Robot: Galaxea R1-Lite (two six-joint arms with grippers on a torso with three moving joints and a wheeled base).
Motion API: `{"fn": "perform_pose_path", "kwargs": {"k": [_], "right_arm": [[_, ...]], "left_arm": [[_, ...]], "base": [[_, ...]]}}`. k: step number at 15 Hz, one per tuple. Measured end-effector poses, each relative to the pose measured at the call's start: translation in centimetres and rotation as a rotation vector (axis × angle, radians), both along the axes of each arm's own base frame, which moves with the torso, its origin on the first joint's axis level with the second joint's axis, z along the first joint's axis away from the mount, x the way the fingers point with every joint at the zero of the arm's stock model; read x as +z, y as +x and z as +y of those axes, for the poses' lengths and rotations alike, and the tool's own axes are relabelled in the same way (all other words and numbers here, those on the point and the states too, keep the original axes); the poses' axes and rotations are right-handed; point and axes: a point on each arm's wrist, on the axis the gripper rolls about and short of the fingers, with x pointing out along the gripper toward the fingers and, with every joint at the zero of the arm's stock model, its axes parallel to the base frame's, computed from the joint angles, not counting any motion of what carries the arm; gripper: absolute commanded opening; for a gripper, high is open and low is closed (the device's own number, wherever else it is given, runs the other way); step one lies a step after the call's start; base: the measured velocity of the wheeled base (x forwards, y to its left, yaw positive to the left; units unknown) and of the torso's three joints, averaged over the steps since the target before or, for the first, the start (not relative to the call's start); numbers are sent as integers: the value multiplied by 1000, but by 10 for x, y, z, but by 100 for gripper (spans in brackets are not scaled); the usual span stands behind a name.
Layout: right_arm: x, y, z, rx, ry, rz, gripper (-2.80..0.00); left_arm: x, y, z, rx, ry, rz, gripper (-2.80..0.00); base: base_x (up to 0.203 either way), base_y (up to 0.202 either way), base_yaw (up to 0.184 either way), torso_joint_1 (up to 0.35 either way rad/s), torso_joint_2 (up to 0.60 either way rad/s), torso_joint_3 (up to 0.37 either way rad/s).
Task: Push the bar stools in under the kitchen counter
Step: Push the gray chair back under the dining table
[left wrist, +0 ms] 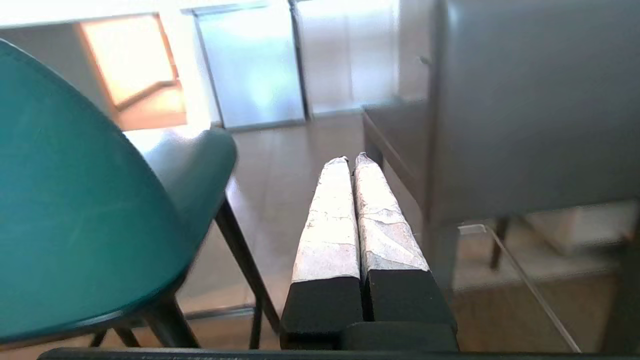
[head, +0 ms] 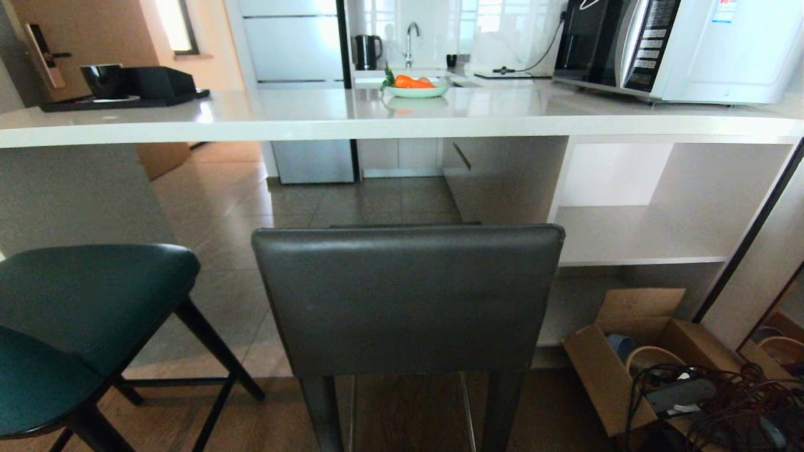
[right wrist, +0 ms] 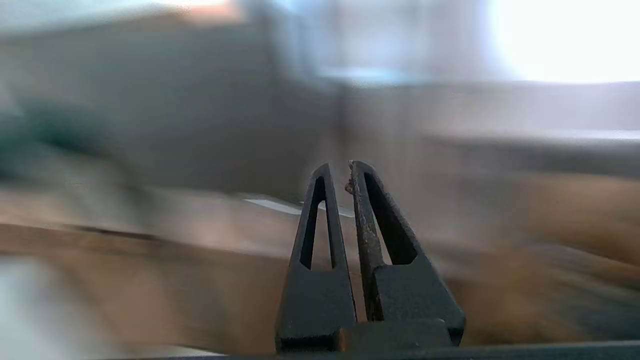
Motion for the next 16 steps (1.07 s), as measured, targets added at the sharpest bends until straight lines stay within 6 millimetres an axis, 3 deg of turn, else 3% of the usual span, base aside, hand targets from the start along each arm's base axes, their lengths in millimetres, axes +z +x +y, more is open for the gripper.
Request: {"fn": "perform_pose_path", "kwargs": {"k": [5,8,16], "right_arm": [[-46,22,-5,-212,0,130,-280],[-52,25,-5,-227,0,135,-280],[-54,25,-4,-189,-49,138,-280]], "left_arm": [[-6,2,1,36,-51,27,-280],[-9,3,1,48,24,54,-280],[-11,3,1,40,-48,78,-280]], "base": [[0,0,0,0,0,0],[0,0,0,0,0,0],[0,0,0,0,0,0]]}}
